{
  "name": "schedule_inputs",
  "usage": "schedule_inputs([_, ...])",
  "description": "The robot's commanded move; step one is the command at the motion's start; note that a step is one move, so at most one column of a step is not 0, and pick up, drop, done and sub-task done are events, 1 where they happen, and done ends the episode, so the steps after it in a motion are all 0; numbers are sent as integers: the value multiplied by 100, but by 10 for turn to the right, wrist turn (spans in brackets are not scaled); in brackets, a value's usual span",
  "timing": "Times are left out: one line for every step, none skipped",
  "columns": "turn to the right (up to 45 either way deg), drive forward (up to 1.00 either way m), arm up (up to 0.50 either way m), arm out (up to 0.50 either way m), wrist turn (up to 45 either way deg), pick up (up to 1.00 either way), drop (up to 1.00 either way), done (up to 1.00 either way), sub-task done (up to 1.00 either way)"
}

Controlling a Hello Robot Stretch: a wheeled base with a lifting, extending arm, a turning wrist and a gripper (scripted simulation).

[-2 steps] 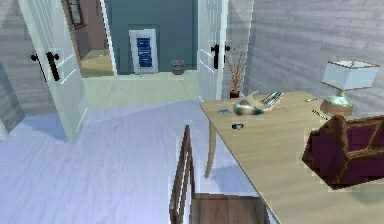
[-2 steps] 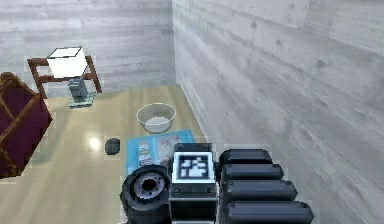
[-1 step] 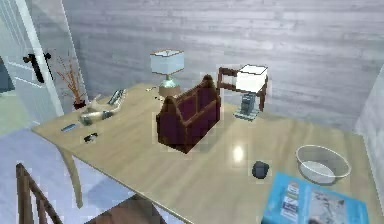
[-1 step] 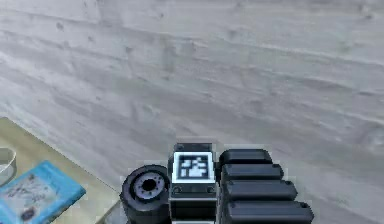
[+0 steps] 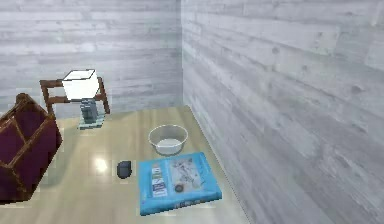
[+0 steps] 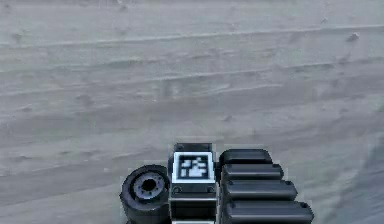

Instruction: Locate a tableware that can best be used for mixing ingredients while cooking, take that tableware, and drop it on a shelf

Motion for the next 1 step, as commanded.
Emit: schedule_inputs([0,15,0,0,0,0,0,0,0])
